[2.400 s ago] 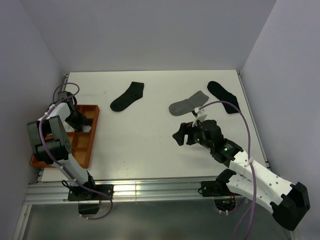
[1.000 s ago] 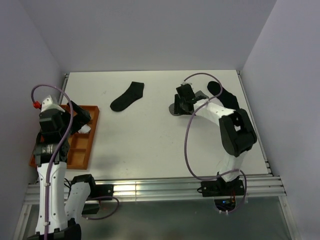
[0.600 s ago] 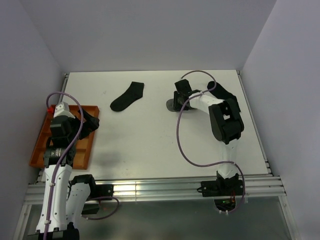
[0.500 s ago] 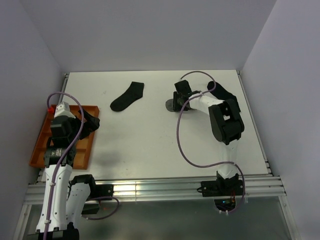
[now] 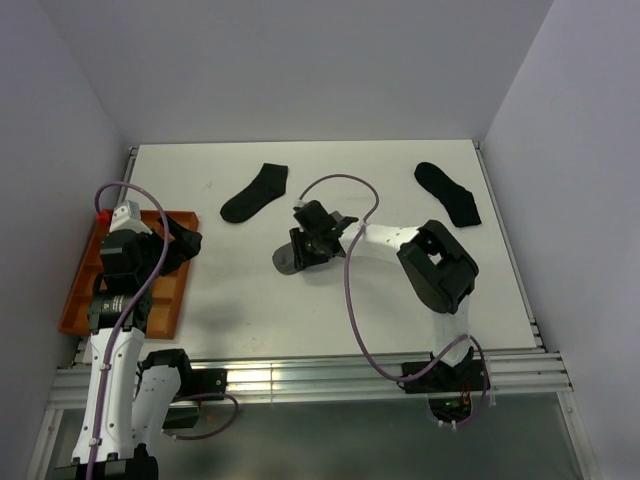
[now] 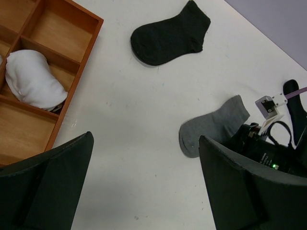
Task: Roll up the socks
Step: Adjust the sock at the center of the board.
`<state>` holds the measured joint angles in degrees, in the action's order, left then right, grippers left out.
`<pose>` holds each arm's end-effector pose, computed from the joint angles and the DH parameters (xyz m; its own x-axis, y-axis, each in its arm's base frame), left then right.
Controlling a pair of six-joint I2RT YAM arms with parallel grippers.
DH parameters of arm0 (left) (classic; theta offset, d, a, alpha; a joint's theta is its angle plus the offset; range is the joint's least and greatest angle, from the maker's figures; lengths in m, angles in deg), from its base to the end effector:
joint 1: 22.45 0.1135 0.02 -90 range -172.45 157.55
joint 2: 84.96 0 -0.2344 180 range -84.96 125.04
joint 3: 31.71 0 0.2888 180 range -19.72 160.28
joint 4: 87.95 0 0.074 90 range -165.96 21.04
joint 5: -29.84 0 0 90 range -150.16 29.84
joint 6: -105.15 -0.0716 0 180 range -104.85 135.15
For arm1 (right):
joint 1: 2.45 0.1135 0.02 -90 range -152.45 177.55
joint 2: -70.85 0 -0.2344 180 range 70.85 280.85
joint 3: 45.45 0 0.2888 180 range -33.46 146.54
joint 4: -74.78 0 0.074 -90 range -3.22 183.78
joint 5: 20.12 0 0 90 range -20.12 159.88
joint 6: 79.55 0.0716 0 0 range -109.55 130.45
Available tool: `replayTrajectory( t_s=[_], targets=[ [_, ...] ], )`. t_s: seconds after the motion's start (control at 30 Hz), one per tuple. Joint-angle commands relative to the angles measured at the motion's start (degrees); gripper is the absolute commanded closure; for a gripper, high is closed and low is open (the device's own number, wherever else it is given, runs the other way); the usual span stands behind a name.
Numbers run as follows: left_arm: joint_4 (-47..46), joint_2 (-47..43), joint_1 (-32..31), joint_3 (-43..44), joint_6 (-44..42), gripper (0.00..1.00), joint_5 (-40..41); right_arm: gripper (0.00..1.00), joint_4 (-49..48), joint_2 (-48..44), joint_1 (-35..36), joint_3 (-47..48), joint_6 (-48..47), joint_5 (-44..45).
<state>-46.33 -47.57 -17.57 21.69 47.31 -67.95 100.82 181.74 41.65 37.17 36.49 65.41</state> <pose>0.2420 0.0109 0.2728 -0.3846 -0.5621 -0.7322 -0.1975 0.8249 -0.5296 0.3141 0.3121 0.0776 -0.8430 -0.2074 -0.4964 -0.3967 0.8630 0.3130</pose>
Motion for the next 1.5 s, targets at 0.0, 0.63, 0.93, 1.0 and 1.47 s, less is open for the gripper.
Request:
replayTrajectory(
  t_s=[0.0, 0.63, 0.93, 1.0, 1.47],
  targets=[
    [-2.7, 0.1, -0.1, -0.4, -1.0, 0.03, -1.5, 0.54, 5.5, -3.6, -3.9, 4.0, -2.2, 3.5],
    [-4.4, 2.9, -0.6, -1.2, -1.7, 0.06, -5.6, 0.54, 4.9, 4.5, -20.2, 12.8, -6.4, -2.3],
    [-4.4, 2.2, -0.6, -1.3, -1.4, 0.06, -5.7, 0.55, 4.7, 3.6, -23.3, 4.0, 0.3, 0.0],
    [-4.4, 2.4, -0.6, -1.3, -1.5, 0.06, -5.8, 0.55, 4.9, -0.8, -23.3, -2.2, 3.0, 1.7],
    [-4.4, 1.8, -0.5, -1.5, -1.6, 0.06, -6.6, 0.54, 7.9, -40.1, -0.8, -25.8, 7.9, 0.4]
  ],
)
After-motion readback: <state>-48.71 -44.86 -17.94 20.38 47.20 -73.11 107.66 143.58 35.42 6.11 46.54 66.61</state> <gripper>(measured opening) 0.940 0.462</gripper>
